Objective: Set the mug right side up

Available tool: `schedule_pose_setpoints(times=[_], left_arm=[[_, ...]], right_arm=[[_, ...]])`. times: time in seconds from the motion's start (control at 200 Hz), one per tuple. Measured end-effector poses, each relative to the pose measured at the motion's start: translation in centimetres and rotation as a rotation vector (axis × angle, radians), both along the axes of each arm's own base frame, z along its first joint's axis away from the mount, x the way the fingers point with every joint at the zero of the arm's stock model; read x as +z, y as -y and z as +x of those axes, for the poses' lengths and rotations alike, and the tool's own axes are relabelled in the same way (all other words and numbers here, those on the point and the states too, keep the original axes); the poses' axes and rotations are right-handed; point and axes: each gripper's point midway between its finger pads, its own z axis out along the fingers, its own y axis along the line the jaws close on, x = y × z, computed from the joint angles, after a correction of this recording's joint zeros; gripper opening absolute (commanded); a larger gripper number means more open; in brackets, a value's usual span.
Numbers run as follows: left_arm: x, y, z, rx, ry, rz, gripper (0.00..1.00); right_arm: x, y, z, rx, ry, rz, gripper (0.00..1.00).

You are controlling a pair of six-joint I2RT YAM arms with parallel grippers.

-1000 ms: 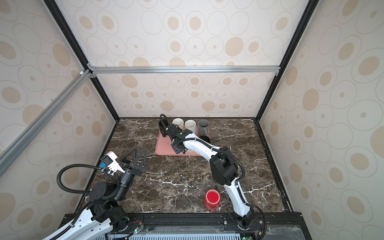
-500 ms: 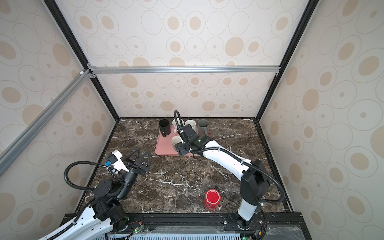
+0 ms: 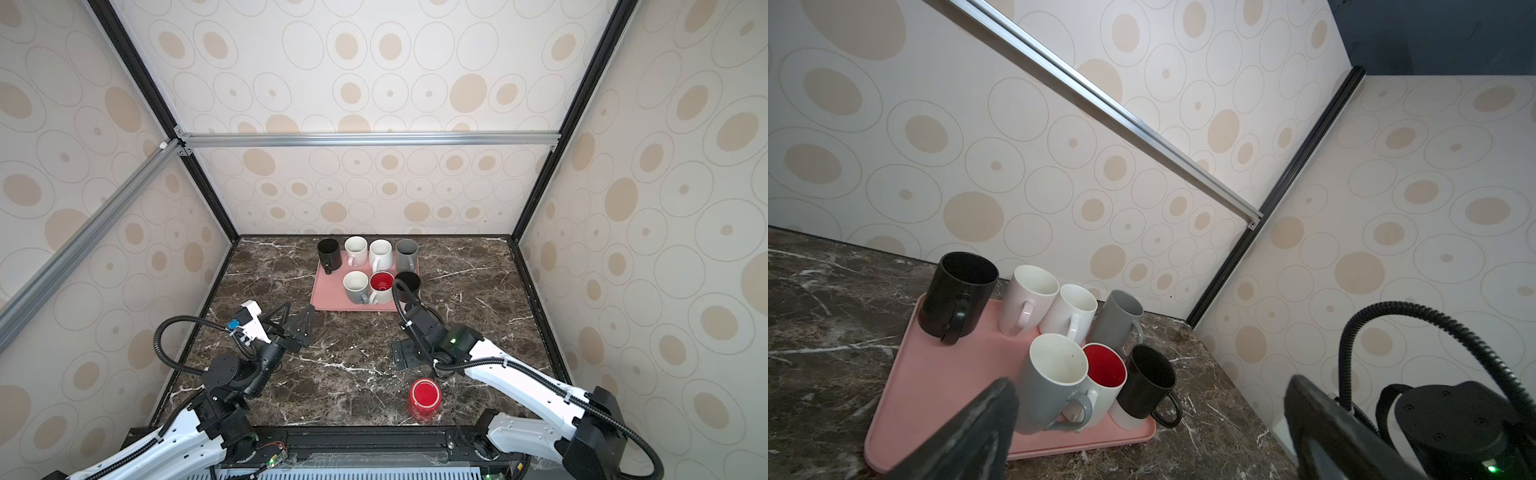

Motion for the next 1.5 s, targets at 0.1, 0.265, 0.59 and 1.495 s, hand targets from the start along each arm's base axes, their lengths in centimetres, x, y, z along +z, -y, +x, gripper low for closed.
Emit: schedule_pose_setpoints(times=[0.1, 0.265, 0.59, 1.495], left_arm=[[-0.8, 0.2, 0.2, -0.003, -0.015, 0.008, 0.99], [-0.8, 0.2, 0.2, -0.005, -0.015, -0.001, 0.99], [-0.8, 0.2, 0.2, -0.006, -0.013, -0.012, 0.99], [0.3, -1.8, -0.5, 0.047, 0.006, -0.049, 0.99]], right_arm=[[-1.0, 1.3, -1.6, -0.053, -0.071, -0.021, 0.99], [-2.6, 2.1, -4.5, -0.082, -0.194, -0.051, 0.99], [-4.2, 2.1, -8.6, -0.077, -0.358, -0.073, 0.99], [-5.0, -8.3, -5.2, 0.665, -0.344, -0.148, 0.84]])
